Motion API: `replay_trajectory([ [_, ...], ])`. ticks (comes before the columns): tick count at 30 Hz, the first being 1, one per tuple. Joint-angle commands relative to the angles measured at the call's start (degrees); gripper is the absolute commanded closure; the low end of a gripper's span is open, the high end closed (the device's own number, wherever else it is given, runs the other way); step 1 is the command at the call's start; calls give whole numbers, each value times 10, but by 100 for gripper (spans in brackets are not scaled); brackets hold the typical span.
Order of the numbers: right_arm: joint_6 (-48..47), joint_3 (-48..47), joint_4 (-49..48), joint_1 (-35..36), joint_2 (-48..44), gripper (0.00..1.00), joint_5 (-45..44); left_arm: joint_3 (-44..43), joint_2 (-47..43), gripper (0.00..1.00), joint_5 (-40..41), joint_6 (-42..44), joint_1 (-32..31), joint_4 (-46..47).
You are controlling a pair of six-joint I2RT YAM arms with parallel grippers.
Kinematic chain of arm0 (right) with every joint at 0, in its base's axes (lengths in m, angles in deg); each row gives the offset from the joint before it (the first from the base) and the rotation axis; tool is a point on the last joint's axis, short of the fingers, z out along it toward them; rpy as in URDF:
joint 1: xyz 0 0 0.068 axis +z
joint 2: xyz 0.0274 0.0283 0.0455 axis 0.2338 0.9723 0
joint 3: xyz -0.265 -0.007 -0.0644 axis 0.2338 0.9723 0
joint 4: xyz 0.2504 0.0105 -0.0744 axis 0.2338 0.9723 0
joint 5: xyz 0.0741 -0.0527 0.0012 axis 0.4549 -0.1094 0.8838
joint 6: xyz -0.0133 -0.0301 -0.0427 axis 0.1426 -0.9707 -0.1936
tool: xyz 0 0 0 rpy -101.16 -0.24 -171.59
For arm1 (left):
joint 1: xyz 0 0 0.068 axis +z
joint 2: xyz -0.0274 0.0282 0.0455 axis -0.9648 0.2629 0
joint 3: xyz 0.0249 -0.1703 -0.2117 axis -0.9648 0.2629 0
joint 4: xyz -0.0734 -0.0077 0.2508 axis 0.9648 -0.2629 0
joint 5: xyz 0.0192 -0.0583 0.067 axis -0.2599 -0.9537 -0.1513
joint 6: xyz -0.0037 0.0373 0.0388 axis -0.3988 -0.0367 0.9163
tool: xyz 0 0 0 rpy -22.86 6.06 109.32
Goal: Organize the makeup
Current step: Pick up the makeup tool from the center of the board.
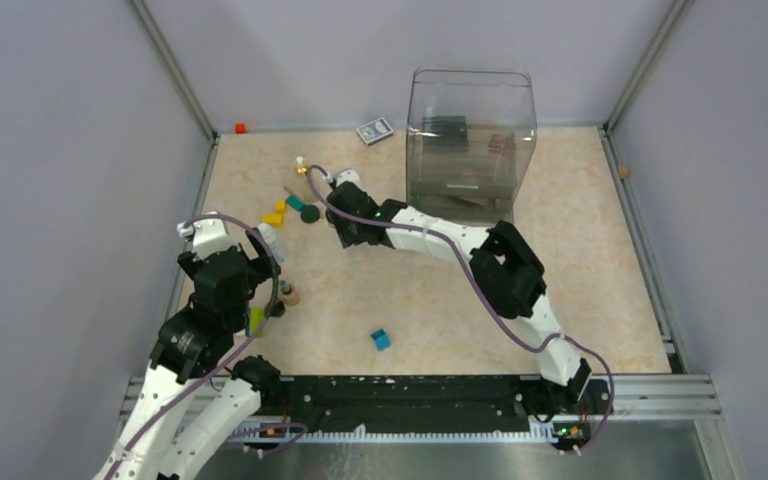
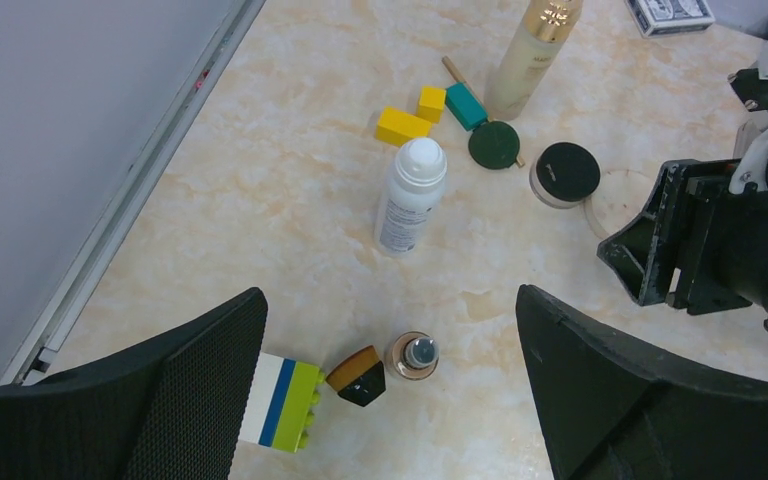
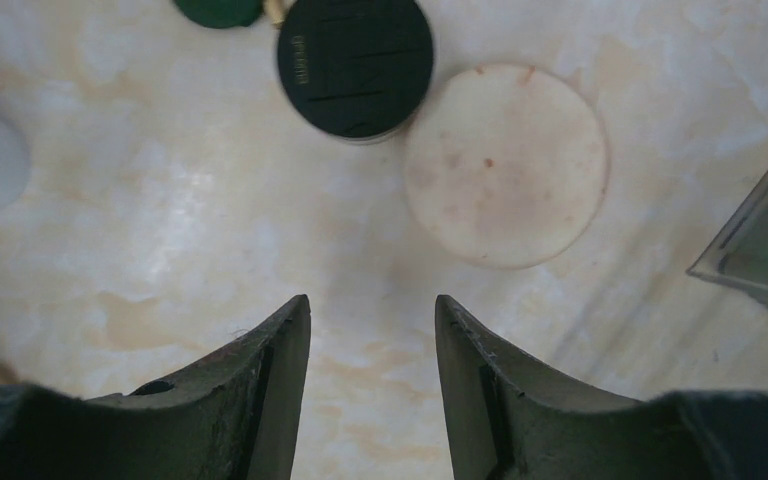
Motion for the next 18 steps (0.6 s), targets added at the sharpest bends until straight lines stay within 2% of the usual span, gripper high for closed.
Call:
replay_trajectory([
  [1,-33,-40,-14,-35,30,52,27,5,-16,1,-3,2,2,28],
  [8,-154,-77,-7,-42,70,54,19,6,-11,1,-10,2,2,31],
  [13,-183,-86,-5,-55,82,55,66,9,-17,1,-9,2,2,31],
  [18,-194,-115,23,-55,111,58,50,10,-18,1,-9,2,3,33],
])
